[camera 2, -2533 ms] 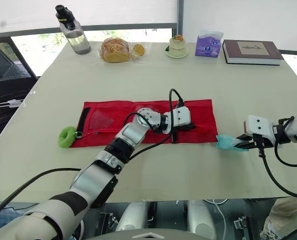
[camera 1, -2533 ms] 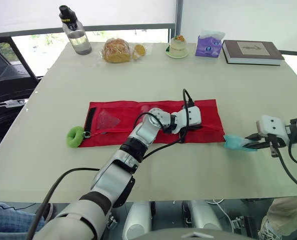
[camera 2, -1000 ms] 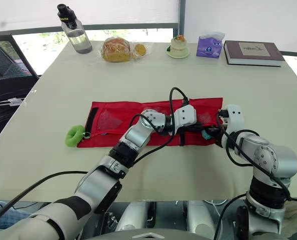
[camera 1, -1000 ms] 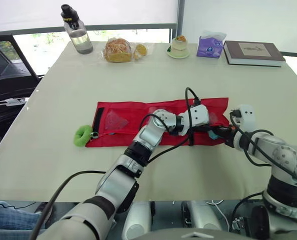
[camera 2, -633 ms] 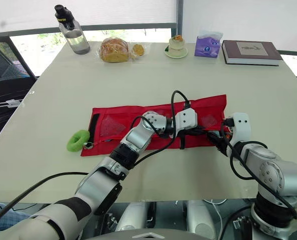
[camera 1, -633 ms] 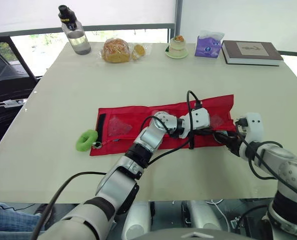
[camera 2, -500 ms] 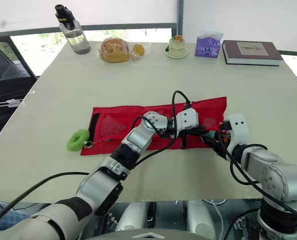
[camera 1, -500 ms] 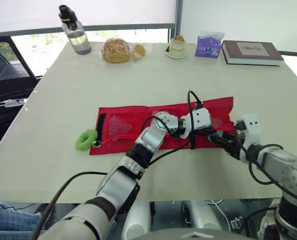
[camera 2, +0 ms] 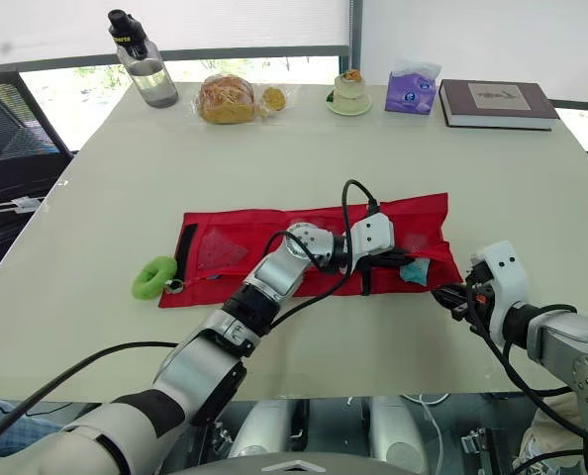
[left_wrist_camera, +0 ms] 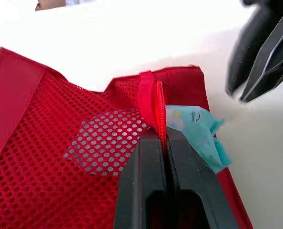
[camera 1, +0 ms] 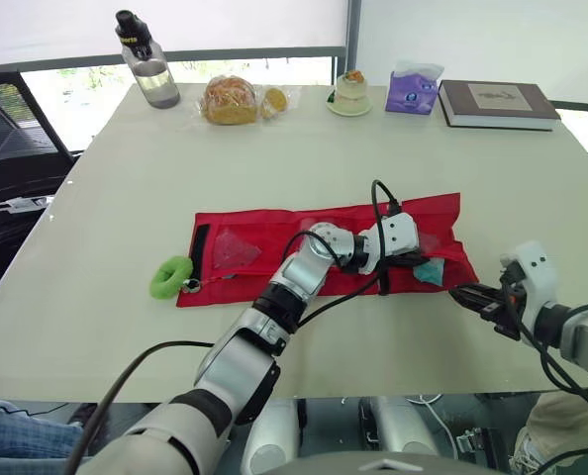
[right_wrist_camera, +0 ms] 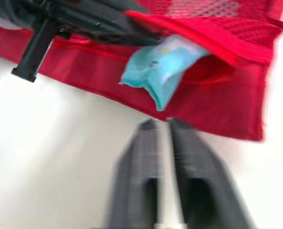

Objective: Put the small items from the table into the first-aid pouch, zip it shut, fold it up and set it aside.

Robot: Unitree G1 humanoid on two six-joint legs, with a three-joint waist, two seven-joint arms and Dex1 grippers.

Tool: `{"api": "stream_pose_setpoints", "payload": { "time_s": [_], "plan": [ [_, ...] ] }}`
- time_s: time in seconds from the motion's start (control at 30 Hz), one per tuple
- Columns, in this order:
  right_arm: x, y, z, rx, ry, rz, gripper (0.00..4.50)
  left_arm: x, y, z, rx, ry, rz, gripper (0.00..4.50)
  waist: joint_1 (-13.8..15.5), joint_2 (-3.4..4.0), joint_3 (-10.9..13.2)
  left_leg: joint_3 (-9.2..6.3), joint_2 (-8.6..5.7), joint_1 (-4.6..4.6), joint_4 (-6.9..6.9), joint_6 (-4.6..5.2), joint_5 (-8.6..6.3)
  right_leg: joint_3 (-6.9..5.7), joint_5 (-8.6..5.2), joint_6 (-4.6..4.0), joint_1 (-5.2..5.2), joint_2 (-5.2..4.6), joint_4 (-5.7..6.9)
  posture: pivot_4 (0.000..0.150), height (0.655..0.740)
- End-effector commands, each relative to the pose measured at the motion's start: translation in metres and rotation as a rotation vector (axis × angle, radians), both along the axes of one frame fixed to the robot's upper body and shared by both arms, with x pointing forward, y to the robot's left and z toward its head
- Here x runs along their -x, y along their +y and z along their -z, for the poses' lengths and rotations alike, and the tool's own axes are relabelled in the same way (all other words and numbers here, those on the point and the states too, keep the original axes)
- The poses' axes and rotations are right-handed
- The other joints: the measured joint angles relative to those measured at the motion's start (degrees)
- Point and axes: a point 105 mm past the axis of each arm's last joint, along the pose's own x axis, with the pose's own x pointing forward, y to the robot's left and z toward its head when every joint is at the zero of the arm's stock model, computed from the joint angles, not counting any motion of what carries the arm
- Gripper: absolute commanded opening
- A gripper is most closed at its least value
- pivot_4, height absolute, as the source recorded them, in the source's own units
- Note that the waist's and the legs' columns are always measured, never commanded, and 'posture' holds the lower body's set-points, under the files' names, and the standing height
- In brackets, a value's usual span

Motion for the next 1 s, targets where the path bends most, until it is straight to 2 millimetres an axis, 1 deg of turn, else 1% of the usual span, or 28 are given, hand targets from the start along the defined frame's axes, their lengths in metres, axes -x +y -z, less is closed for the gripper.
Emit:
{"api": "stream_pose_setpoints", "payload": {
  "time_s": [0.03,0.1,0.2,0.3,0.4,0.47,0.53,0.6,0.63,0.7,0.77,0.83,0.9,0.93,0.97,1.0],
  "plan": [
    [-0.003,0.008,0.001,0.010,-0.037,-0.022,0.04,0.001,-0.007,-0.012,0.041,-0.015,0.015,0.00,0.0,0.00,0.0,0.00,0.00,0.00,0.00,0.00,0.00,0.00,0.00,0.00,0.00,0.00,0.00,0.150,0.7400],
    [-0.009,0.011,0.004,0.021,-0.050,-0.013,0.04,0.003,-0.008,-0.011,0.034,-0.017,0.023,0.00,0.1,-0.01,0.0,0.00,-0.01,-0.01,0.00,0.00,0.00,0.00,0.00,0.00,0.00,-0.01,-0.04,0.150,0.7400],
    [-0.028,0.010,0.005,0.057,-0.120,0.056,0.04,0.005,-0.010,-0.010,0.032,-0.021,0.034,0.00,0.0,-0.01,0.0,0.01,-0.03,-0.02,0.01,0.00,0.00,0.05,0.00,0.01,0.01,-0.02,-0.06,0.150,0.7400],
    [-0.044,0.009,0.002,0.144,-0.212,0.065,0.04,0.007,-0.012,-0.012,0.033,-0.022,0.043,0.00,0.0,-0.01,0.0,0.02,-0.03,-0.02,0.00,0.00,0.00,0.06,0.00,0.01,0.00,0.00,-0.07,0.150,0.7400],
    [-0.059,0.011,-0.011,0.072,-0.306,0.156,0.04,0.008,-0.015,-0.012,0.031,-0.023,0.052,0.00,0.1,-0.01,0.0,0.03,-0.02,-0.04,-0.01,0.00,0.00,0.03,0.00,0.01,0.00,0.02,-0.09,0.150,0.7400],
    [-0.063,0.011,-0.016,0.049,-0.347,0.177,0.04,0.008,-0.016,-0.012,0.031,-0.022,0.051,0.00,0.1,0.00,0.0,0.02,-0.01,-0.05,-0.02,0.00,0.00,0.01,0.00,0.01,0.00,0.06,-0.09,0.150,0.7400],
    [-0.057,0.014,-0.013,0.020,-0.334,0.146,0.04,0.008,-0.018,-0.010,0.032,-0.016,0.052,0.00,0.2,0.00,0.0,0.04,-0.01,-0.07,-0.02,0.00,0.00,0.03,0.00,0.01,0.01,0.08,-0.09,0.150,0.7400],
    [-0.038,0.020,-0.005,-0.006,-0.255,0.048,0.04,0.010,-0.020,-0.008,0.034,-0.009,0.055,0.00,0.4,0.00,0.0,0.03,-0.03,-0.08,-0.02,0.00,0.00,0.07,0.00,0.00,0.03,0.07,-0.12,0.150,0.7400],
    [-0.032,0.021,-0.004,-0.008,-0.236,0.019,0.04,0.010,-0.020,-0.008,0.035,-0.008,0.055,0.00,0.5,0.00,0.0,0.03,-0.05,-0.12,-0.02,0.00,0.00,0.07,0.00,0.01,0.03,0.06,-0.16,0.150,0.7400],
    [-0.026,0.018,-0.003,-0.002,-0.222,0.002,0.04,0.009,-0.020,-0.008,0.035,-0.007,0.054,0.00,0.1,-0.01,0.0,0.03,-0.05,-0.15,-0.02,0.00,0.00,0.16,-0.02,0.04,0.03,0.07,-0.20,0.150,0.7400],
    [-0.019,0.013,-0.006,-0.013,-0.236,-0.021,0.04,0.007,-0.018,-0.008,0.041,-0.003,0.039,0.00,0.0,-0.01,0.0,-0.03,-0.05,-0.11,-0.02,0.01,0.00,0.23,-0.02,0.06,0.03,0.09,-0.19,0.150,0.7400],
    [-0.017,0.006,-0.017,-0.031,-0.319,-0.029,0.04,0.005,-0.016,-0.009,0.057,0.047,0.031,0.00,0.1,-0.01,0.0,-0.02,-0.05,-0.09,-0.02,0.01,0.00,0.20,-0.03,0.06,0.03,0.11,-0.17,0.150,0.7400],
    [-0.016,-0.004,-0.034,-0.001,-0.492,-0.036,0.00,0.001,-0.012,-0.015,0.082,0.057,0.014,0.62,0.1,-0.01,0.0,0.00,-0.03,-0.09,0.01,0.01,0.00,0.19,-0.04,0.08,0.05,0.18,-0.17,0.150,0.7400],
    [-0.013,-0.007,-0.039,-0.003,-0.531,-0.051,0.00,0.000,-0.011,-0.019,0.094,0.062,0.009,0.87,0.1,-0.01,0.0,0.00,-0.03,-0.09,0.01,0.01,0.00,0.20,-0.04,0.08,0.05,0.19,-0.17,0.150,0.7400],
    [-0.011,-0.009,-0.042,-0.013,-0.540,-0.057,0.00,-0.001,-0.009,-0.023,0.114,0.067,0.007,1.23,0.1,-0.01,0.0,0.01,-0.03,-0.08,0.01,0.01,0.00,0.20,-0.04,0.08,0.05,0.22,-0.17,0.150,0.7400],
    [-0.008,-0.012,-0.043,-0.031,-0.536,-0.057,0.00,-0.002,-0.006,-0.031,0.147,0.083,0.011,1.76,0.0,-0.01,0.0,0.01,-0.02,-0.08,0.00,0.01,0.00,0.20,-0.04,0.09,0.05,0.23,-0.17,0.150,0.7400]
  ]
}}
